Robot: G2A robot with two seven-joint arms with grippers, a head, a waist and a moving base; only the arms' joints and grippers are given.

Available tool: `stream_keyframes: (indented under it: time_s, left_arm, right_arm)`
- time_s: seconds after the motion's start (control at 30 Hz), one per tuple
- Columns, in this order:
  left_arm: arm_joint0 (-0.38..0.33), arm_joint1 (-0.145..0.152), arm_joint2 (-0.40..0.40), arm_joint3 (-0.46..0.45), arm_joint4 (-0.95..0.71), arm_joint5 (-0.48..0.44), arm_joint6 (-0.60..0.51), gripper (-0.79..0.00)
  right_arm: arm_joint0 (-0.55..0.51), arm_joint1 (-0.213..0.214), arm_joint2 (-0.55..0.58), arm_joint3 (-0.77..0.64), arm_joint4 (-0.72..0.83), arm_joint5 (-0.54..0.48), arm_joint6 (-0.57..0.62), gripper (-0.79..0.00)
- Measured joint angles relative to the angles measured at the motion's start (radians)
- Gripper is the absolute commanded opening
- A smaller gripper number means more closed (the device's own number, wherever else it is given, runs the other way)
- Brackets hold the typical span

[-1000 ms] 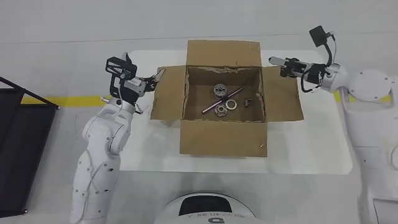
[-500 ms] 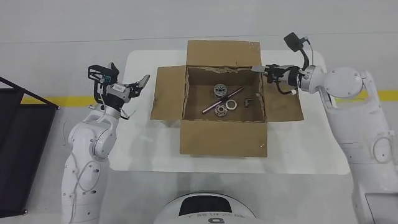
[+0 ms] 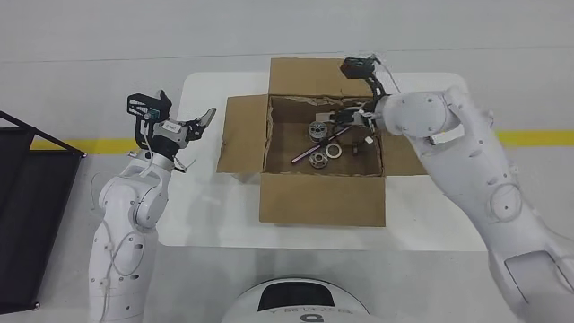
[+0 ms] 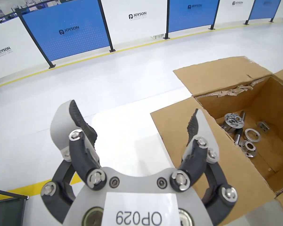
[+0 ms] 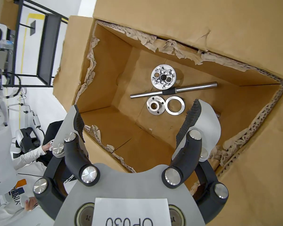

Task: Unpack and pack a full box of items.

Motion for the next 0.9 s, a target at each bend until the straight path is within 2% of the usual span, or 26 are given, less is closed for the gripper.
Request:
stream_keyframes:
  time_s: [0.1, 0.9]
  left_arm:
    - [0.0, 0.0, 0.0, 0.0, 0.0, 0.0, 0.0, 0.0]
    - [0.0, 0.0, 0.0, 0.0, 0.0, 0.0, 0.0, 0.0]
  right_arm:
    - [0.07, -0.023, -0.094, 0.081, 0.02, -0.048, 0.085, 0.0]
    - [0.066, -0.022, -0.089, 0.068, 0.021, -0.061, 0.082, 0.0]
